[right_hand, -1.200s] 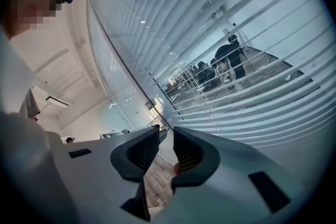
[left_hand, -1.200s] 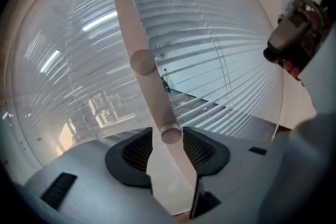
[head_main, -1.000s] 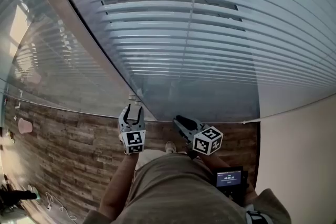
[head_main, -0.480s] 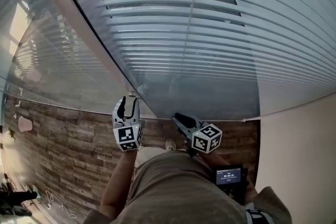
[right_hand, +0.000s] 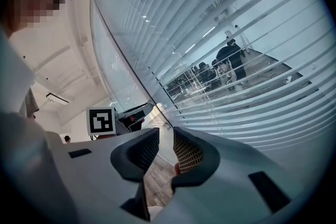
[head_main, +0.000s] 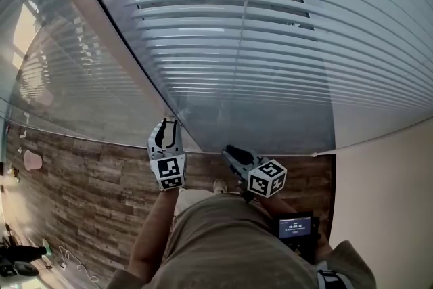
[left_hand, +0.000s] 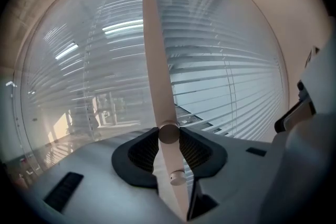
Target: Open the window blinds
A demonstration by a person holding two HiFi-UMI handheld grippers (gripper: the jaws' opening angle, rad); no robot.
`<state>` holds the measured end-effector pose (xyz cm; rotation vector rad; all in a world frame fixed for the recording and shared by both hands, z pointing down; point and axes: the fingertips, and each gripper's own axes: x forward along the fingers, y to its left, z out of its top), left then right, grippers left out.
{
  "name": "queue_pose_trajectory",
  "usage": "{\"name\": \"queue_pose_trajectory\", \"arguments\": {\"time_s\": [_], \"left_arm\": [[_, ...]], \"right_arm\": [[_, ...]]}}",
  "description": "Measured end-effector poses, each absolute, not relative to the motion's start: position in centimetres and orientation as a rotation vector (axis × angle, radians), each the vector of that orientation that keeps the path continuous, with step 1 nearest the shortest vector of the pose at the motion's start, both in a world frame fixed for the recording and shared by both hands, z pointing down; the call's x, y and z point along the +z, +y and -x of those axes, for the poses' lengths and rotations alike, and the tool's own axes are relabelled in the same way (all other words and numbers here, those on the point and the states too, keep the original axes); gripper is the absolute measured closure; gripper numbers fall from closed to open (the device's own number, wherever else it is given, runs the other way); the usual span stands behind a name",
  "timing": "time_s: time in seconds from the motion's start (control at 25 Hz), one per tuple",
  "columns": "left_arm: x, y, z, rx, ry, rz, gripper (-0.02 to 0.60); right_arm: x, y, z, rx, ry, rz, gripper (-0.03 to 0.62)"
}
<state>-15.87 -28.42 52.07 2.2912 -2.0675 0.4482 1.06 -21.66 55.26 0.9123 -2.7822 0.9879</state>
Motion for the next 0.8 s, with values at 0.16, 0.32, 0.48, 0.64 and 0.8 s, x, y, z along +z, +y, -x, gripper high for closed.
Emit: {"name": "queue_pose_trajectory", "arguments": {"time_s": [0.16, 0.32, 0.48, 0.64, 0.8], "left_arm": [[52.1, -28.4, 15.9, 0.425, -2.048, -2.281, 0.445], [52.4, -28.4, 16.1, 0.318, -1.987, -2.221, 0.439], [52.4, -28.2, 16.1, 0.292, -1.986, -2.211, 0.444], [53.0, -27.9, 16.0, 0.125, -1.879, -2.145, 0.446], [52.7, -28.3, 16.4, -0.125, -1.719, -2.007, 0.448]], "right_arm": [[55.2, -21.7, -1.0, 0.988, -2.782, -0.910, 0.503], [55.2, -21.7, -0.9, 0.989, -2.782, -0.907, 0.503], [55.3, -21.6, -0.9, 0.989, -2.782, -0.907, 0.503], [56.0, -21.2, -1.1, 0.992, -2.782, -0.906, 0.503], [55.4, -21.6, -0.8, 0.993, -2.779, -0.907, 0.503]]}}
